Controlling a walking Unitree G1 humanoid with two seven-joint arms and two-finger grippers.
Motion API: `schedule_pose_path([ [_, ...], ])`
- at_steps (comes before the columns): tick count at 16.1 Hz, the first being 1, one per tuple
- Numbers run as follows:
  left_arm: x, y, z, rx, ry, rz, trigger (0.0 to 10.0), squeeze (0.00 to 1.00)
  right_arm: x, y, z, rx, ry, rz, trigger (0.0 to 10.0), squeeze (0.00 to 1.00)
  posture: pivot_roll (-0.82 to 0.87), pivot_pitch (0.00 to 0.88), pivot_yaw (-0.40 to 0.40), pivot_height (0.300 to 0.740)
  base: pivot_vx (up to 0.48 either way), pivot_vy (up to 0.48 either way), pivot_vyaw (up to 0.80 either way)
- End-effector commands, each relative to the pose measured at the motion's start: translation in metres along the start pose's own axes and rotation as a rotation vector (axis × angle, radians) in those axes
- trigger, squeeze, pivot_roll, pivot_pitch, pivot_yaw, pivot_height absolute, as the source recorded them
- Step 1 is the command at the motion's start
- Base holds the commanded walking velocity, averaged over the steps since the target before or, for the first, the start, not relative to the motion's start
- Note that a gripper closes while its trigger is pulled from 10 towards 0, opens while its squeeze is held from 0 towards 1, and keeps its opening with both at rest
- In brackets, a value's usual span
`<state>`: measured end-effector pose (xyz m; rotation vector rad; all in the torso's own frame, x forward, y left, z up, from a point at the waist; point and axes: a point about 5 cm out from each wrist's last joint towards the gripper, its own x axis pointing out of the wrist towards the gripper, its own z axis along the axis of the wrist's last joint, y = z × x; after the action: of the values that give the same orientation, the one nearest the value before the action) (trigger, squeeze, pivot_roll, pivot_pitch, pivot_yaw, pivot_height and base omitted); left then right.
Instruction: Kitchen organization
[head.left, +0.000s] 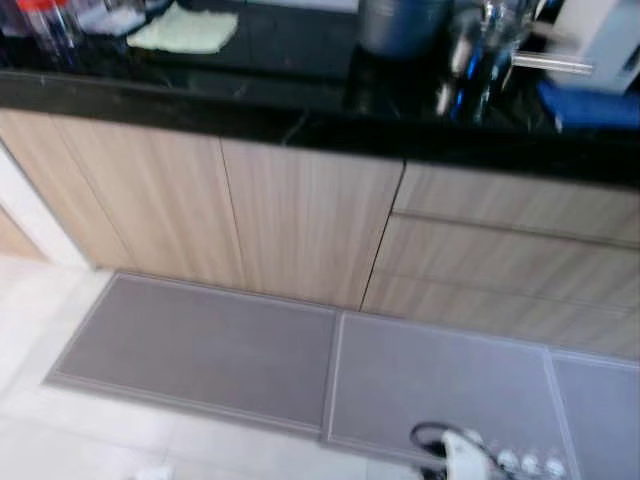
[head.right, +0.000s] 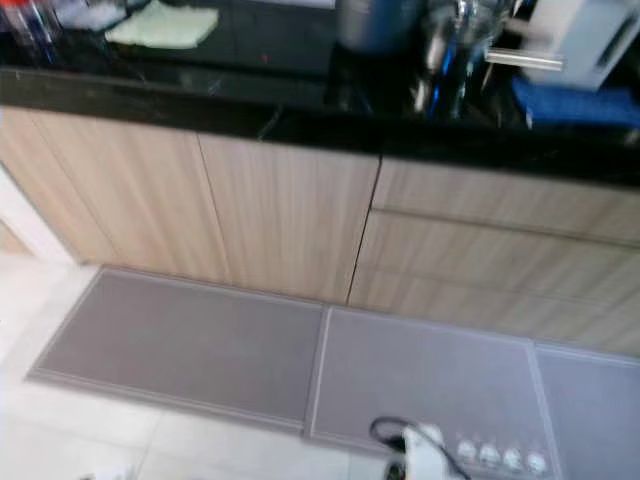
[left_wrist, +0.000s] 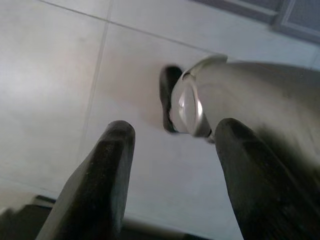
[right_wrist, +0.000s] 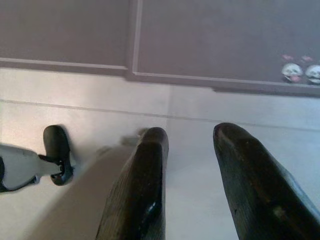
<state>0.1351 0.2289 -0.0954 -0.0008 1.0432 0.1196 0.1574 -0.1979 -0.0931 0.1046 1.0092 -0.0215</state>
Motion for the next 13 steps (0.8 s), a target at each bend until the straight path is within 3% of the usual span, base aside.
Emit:
schedule_pose_path([
  [1, -0.003, 0.004, -0.013, -0.009, 0.044, 0.009, 10.0, 0.00, -0.001, 0.000, -0.007, 0.022, 0.022, -0.010, 10.0, 0.00, 0.10, 0.137, -0.068, 0.740, 0.000, -0.315, 0.00],
  [13, -0.001, 0.001, -0.006, -0.001, 0.034, -0.003, 10.0, 0.00, 0.002, 0.003, 0.004, 0.029, -0.008, -0.008, 10.0, 0.00, 0.11, 0.160, -0.068, 0.740, 0.000, -0.320, 0.00],
])
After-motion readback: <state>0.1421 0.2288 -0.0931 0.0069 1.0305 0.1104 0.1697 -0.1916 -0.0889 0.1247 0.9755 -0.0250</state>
